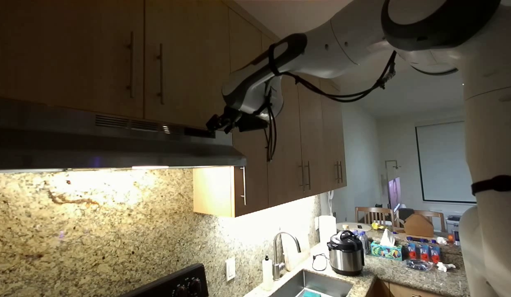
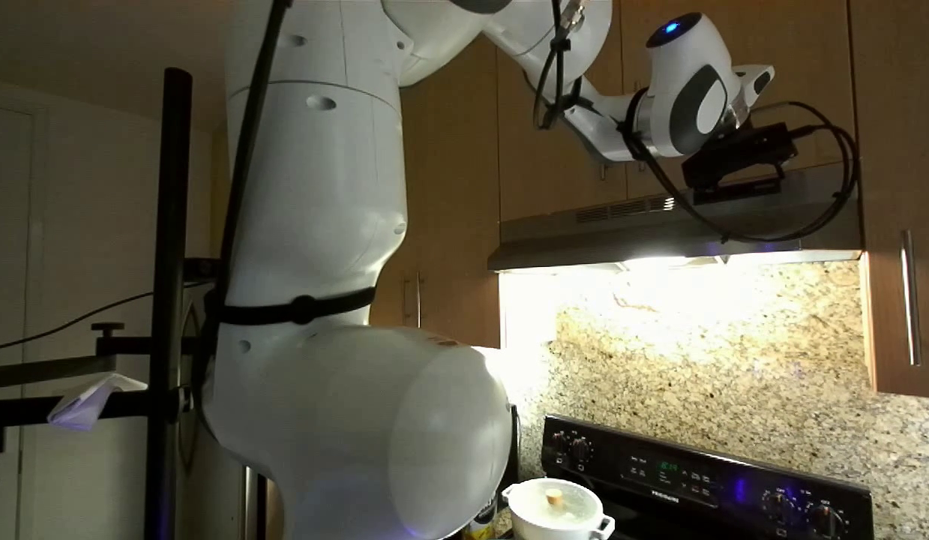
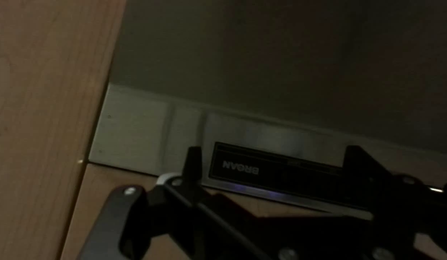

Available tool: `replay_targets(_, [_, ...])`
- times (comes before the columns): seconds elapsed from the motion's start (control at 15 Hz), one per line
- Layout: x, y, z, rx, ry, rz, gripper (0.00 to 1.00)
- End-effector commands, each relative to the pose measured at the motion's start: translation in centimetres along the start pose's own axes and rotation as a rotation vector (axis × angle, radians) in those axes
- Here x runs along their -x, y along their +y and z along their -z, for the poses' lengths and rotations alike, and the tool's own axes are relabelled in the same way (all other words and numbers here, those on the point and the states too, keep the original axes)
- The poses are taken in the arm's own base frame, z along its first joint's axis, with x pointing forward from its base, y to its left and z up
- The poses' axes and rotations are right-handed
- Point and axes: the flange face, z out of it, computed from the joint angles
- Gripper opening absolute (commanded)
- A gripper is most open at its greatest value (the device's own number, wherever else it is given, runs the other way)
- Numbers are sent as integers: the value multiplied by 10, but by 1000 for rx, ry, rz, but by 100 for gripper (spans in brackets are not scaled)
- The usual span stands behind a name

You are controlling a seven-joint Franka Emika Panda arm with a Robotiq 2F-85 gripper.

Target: Turn off the stove light

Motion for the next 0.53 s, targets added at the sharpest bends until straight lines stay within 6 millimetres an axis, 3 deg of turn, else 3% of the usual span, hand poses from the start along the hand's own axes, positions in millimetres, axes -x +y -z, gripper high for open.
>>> replay_targets(0.0, [-8,3,-9,10,3,-3,100])
replay_targets(0.47, [-17,2,-39,44,7,18,100])
